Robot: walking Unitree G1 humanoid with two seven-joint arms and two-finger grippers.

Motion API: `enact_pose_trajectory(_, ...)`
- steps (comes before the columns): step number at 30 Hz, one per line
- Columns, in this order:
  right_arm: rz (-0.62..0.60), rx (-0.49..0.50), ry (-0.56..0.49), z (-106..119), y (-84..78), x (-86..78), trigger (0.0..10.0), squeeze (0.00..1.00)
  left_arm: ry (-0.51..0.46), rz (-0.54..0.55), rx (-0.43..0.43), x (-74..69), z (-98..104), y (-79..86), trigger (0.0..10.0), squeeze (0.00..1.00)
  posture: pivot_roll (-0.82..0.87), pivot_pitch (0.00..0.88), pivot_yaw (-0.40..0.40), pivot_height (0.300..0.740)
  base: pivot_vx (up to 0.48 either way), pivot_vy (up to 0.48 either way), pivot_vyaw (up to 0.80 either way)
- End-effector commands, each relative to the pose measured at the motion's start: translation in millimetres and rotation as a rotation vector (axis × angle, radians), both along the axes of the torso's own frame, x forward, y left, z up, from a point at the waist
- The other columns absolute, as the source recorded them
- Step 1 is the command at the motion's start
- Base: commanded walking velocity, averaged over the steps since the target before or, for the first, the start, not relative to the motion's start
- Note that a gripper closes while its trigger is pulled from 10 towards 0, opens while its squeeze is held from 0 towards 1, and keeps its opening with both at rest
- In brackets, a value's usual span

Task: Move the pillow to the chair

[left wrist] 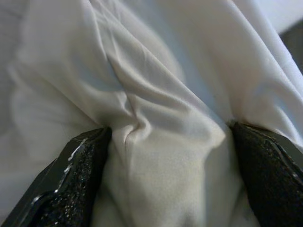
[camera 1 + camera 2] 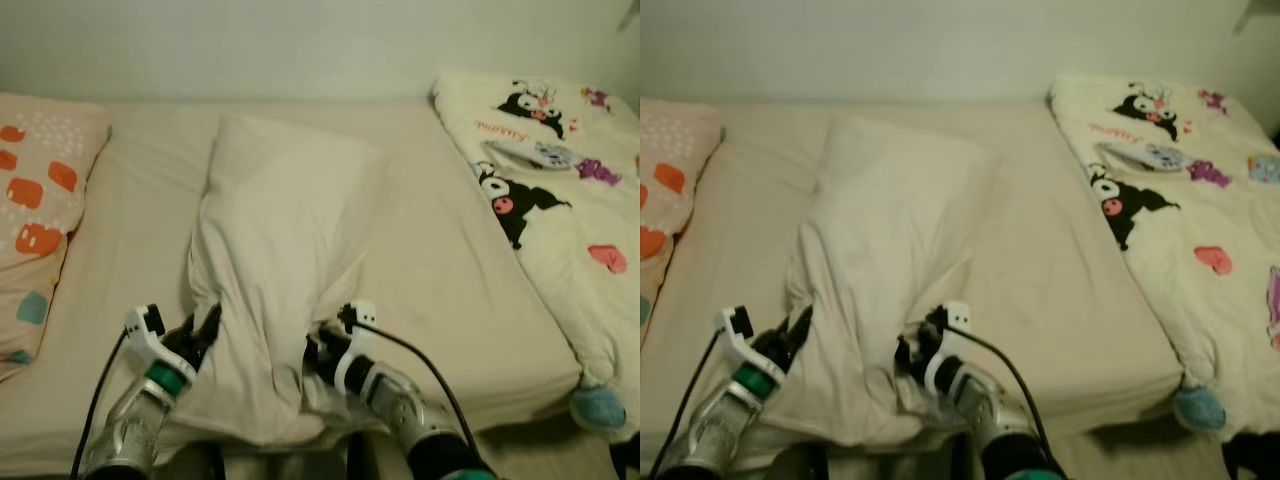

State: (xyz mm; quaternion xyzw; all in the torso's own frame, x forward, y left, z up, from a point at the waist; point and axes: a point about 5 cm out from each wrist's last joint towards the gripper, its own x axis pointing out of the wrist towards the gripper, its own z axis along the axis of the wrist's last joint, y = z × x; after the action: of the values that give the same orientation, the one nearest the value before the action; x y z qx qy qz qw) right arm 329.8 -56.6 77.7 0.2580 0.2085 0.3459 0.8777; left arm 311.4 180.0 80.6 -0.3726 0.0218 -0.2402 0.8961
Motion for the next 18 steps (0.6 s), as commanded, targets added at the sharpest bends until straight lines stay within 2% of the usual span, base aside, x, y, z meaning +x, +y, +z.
enact_pose_trajectory(1,0.208,0.039,0.053,-8.1,34.8,-20.4,10.0,0.0,0.058,-0.223,-0.028,-9.9,-11.9,-39.0,10.0,1.0,-0.06,0.183,0.005,0.607,0.0,0.0,0.0)
enact_pose_trajectory(2,0.252,0.046,0.042,-6.4,30.6,-22.0,10.0,0.0,0.081,-0.304,-0.001,-18.9,-14.8,-42.0,10.0,1.0,-0.05,0.181,0.005,0.607,0.0,0.0,0.0)
enact_pose_trajectory(3,0.252,0.046,0.042,-6.4,30.6,-22.0,10.0,0.0,0.081,-0.304,-0.001,-18.9,-14.8,-42.0,10.0,1.0,-0.05,0.181,0.005,0.607,0.0,0.0,0.0)
enact_pose_trajectory(4,0.296,0.05,0.03,-4.8,25.4,-24.2,10.0,0.0,0.097,-0.362,0.019,-27.9,-15.9,-43.0,10.0,1.0,-0.05,0.181,0.005,0.607,0.0,0.0,0.0)
enact_pose_trajectory(5,0.346,0.048,0.011,-2.8,18.5,-26.9,10.0,0.0,0.096,-0.4,0.019,-37.0,-13.2,-41.4,10.0,0.95,-0.05,0.174,0.007,0.607,0.0,0.0,0.0)
enact_pose_trajectory(6,0.346,0.048,0.011,-2.8,18.5,-26.9,10.0,0.0,0.096,-0.4,0.019,-37.0,-13.2,-41.4,10.0,0.95,-0.05,0.174,0.007,0.607,0.0,0.0,0.0)
enact_pose_trajectory(7,0.387,0.044,-0.011,-0.3,10.8,-29.6,10.0,0.0,0.083,-0.415,0.013,-45.1,-8.1,-38.2,10.0,0.82,-0.04,0.169,0.007,0.607,0.0,0.0,0.0)
enact_pose_trajectory(8,0.387,0.044,-0.011,-0.3,10.8,-29.6,10.0,0.0,0.083,-0.415,0.013,-45.1,-8.1,-38.2,10.0,0.82,-0.04,0.169,0.007,0.607,0.0,0.0,0.0)
enact_pose_trajectory(9,0.419,0.052,-0.036,5.7,-0.3,-31.5,10.0,0.0,0.064,-0.418,0.007,-55.2,-0.2,-33.4,10.0,0.59,-0.03,0.167,0.007,0.607,0.0,0.0,0.0)
enact_pose_trajectory(10,0.419,0.052,-0.036,5.7,-0.3,-31.5,10.0,0.0,0.064,-0.418,0.007,-55.2,-0.2,-33.4,10.0,0.59,-0.03,0.167,0.007,0.607,0.0,0.0,0.0)
enact_pose_trajectory(12,0.452,0.062,-0.057,12.9,-11.3,-34.1,10.0,0.0,0.05,-0.424,0.005,-67.1,9.0,-29.5,10.0,0.59,-0.03,0.166,0.006,0.607,0.0,0.0,0.0)
enact_pose_trajectory(13,0.432,0.074,-0.091,23.1,-23.5,-31.9,10.0,0.0,0.04,-0.403,0.016,-75.8,14.2,-24.1,10.0,0.24,-0.02,0.162,0.002,0.607,0.0,0.0,0.0)
enact_pose_trajectory(14,0.432,0.074,-0.091,23.1,-23.5,-31.9,10.0,0.0,0.04,-0.403,0.016,-75.8,14.2,-24.1,10.0,0.24,-0.02,0.162,0.002,0.607,0.0,0.0,0.0)
enact_pose_trajectory(15,0.396,0.086,-0.123,35.2,-36.8,-28.5,10.0,0.0,0.037,-0.366,0.034,-83.7,18.1,-16.7,10.0,0.22,-0.02,0.161,-0.003,0.607,0.0,0.0,0.0)
enact_pose_trajectory(18,0.373,0.093,-0.146,43.9,-46.1,-26.9,10.0,0.0,0.035,-0.341,0.048,-89.3,20.9,-11.8,10.0,0.21,-0.02,0.161,-0.005,0.607,0.0,0.0,0.0)
